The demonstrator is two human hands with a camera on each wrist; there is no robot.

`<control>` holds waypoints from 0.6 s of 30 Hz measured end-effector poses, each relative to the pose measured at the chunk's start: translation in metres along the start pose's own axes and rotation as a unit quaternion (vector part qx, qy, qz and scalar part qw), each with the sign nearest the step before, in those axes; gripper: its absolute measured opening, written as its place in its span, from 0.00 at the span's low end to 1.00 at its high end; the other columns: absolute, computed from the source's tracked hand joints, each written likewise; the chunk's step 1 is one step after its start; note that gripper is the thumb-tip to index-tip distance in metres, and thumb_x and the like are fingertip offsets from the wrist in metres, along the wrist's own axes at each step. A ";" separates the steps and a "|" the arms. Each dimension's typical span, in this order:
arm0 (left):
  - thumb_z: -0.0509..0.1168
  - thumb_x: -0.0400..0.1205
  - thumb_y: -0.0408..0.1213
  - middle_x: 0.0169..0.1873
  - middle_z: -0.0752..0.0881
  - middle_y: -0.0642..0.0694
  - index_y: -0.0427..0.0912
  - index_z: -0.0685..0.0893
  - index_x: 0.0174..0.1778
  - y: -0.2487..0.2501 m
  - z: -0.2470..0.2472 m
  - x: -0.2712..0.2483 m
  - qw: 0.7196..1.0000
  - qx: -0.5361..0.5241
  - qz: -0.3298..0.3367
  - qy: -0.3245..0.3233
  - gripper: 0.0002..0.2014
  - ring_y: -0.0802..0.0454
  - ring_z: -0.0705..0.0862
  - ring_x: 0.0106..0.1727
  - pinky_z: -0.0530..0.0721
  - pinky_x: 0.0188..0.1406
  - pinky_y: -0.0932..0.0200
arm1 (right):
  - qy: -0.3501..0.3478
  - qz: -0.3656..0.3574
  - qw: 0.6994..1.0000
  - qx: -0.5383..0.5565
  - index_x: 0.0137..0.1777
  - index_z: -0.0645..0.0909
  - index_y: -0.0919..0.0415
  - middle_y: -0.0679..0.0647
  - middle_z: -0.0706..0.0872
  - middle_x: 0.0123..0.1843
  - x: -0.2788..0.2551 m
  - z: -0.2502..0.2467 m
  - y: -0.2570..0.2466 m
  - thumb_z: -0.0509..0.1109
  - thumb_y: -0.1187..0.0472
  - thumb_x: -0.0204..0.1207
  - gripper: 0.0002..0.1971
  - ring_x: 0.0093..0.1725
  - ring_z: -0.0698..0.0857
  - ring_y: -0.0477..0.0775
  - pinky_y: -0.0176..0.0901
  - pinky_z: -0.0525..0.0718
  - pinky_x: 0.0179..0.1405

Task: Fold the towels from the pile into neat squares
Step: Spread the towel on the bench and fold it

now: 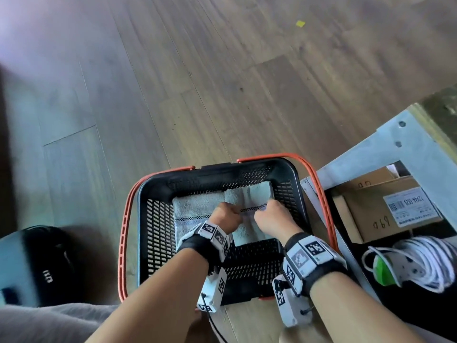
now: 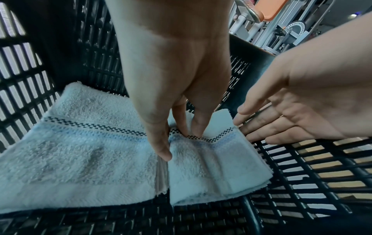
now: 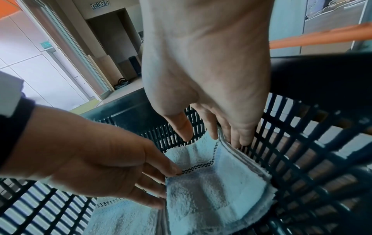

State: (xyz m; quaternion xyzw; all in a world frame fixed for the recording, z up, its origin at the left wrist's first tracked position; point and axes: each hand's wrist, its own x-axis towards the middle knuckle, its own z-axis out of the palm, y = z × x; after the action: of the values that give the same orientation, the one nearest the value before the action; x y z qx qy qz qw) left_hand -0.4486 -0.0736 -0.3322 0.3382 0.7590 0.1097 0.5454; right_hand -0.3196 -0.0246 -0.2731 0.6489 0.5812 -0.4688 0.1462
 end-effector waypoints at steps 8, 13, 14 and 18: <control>0.63 0.79 0.26 0.46 0.89 0.38 0.35 0.88 0.59 0.000 0.004 0.005 0.999 -0.001 -0.022 0.039 0.15 0.54 0.81 0.30 0.78 0.22 0.67 | -0.020 -0.005 1.000 -0.009 0.81 0.65 0.64 0.63 0.73 0.80 0.003 -0.002 0.005 0.58 0.65 0.81 0.27 0.78 0.73 0.63 0.50 0.72 0.75; 0.63 0.79 0.27 0.41 0.87 0.39 0.33 0.88 0.54 0.001 0.000 0.003 0.997 0.029 -0.030 0.059 0.11 0.52 0.83 0.31 0.80 0.23 0.65 | 0.013 -0.031 0.998 -0.062 0.78 0.64 0.67 0.66 0.72 0.76 -0.001 0.007 0.007 0.60 0.65 0.80 0.26 0.74 0.75 0.67 0.54 0.74 0.72; 0.64 0.79 0.29 0.40 0.88 0.39 0.32 0.89 0.49 0.001 -0.002 0.002 0.996 0.048 -0.036 0.071 0.09 0.49 0.84 0.33 0.81 0.26 0.63 | 0.029 -0.040 0.996 -0.076 0.76 0.65 0.67 0.67 0.70 0.74 -0.003 0.009 0.007 0.61 0.65 0.80 0.24 0.72 0.75 0.68 0.55 0.74 0.71; 0.67 0.77 0.40 0.42 0.88 0.38 0.31 0.85 0.48 -0.004 -0.009 0.000 0.989 0.103 -0.077 0.071 0.14 0.45 0.87 0.41 0.85 0.33 0.57 | 0.055 -0.064 0.990 -0.118 0.71 0.68 0.67 0.68 0.70 0.71 -0.007 0.017 0.003 0.62 0.64 0.80 0.20 0.70 0.72 0.68 0.58 0.74 0.69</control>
State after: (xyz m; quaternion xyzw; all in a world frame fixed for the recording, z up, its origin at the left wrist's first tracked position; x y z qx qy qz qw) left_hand -0.4586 -0.0743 -0.3311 0.3249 0.8267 0.0120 0.4592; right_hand -0.3233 -0.0423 -0.2773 0.6135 0.6796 -0.3693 0.1591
